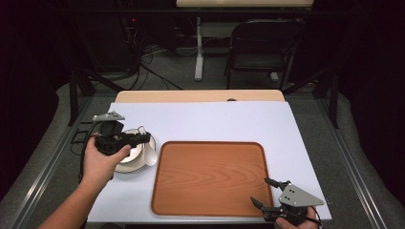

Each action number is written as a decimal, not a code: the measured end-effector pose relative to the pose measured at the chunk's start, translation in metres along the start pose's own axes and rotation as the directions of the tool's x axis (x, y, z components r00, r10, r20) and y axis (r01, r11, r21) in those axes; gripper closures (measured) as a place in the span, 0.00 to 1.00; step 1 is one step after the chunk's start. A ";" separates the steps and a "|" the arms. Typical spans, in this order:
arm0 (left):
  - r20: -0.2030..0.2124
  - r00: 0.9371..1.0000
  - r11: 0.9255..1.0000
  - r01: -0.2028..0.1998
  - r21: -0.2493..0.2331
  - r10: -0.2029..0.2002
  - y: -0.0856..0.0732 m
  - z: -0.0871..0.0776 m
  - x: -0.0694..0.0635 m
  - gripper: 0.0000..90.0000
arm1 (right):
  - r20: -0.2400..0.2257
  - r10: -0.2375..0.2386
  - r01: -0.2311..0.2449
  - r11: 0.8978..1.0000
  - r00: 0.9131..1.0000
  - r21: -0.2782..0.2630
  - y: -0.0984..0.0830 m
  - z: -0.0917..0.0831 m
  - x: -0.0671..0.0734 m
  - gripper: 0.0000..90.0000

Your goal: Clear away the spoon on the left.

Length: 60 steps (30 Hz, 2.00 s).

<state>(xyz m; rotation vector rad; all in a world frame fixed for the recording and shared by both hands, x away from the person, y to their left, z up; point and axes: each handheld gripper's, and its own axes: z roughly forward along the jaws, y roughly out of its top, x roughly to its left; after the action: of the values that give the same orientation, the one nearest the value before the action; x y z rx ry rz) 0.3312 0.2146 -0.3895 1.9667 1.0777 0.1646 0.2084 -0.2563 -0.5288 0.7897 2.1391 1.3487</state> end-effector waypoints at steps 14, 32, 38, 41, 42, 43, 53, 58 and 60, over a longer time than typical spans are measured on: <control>0.067 0.998 0.986 -0.006 0.168 -0.006 -0.003 0.041 -0.016 0.95 | -0.001 -0.001 0.001 1.000 1.000 0.000 0.000 0.000 0.000 0.25; 0.139 0.986 0.947 0.040 0.319 -0.088 -0.017 0.088 -0.029 0.95 | -0.002 -0.002 0.002 1.000 1.000 -0.003 0.000 0.000 0.000 0.25; 0.147 0.984 0.936 0.041 0.350 -0.098 -0.020 0.099 -0.031 0.95 | -0.003 -0.003 0.003 1.000 1.000 -0.003 0.000 0.000 0.000 0.25; 0.150 0.982 0.932 0.056 0.359 -0.117 -0.023 0.103 -0.030 0.95 | -0.003 -0.004 0.004 1.000 1.000 -0.004 0.000 0.000 0.000 0.25; 0.157 0.980 0.929 0.057 0.365 -0.122 -0.023 0.104 -0.030 0.95 | -0.002 -0.004 0.004 1.000 1.000 -0.004 0.000 -0.001 0.000 0.26; 0.154 0.979 0.928 0.066 0.366 -0.131 -0.024 0.106 -0.029 0.95 | -0.002 -0.003 0.003 1.000 1.000 -0.004 0.000 -0.001 0.000 0.25; 0.179 0.966 0.912 0.100 0.397 -0.184 -0.030 0.121 -0.026 0.95 | -0.001 -0.003 0.003 1.000 1.000 -0.005 0.000 0.000 0.000 0.25; 0.187 0.960 0.905 0.118 0.409 -0.210 -0.032 0.130 -0.024 0.94 | -0.005 -0.003 0.003 1.000 1.000 -0.003 0.000 0.000 0.000 0.25; 0.185 0.955 0.902 0.139 0.409 -0.231 -0.033 0.133 -0.023 0.95 | -0.004 -0.006 0.006 1.000 1.000 -0.003 0.000 0.000 0.000 0.26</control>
<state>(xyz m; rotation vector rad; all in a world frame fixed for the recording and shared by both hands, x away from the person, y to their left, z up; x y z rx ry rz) 0.3602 0.1232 -0.4900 2.1498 1.2049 -0.4074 0.2082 -0.2563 -0.5288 0.7794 2.1404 1.3515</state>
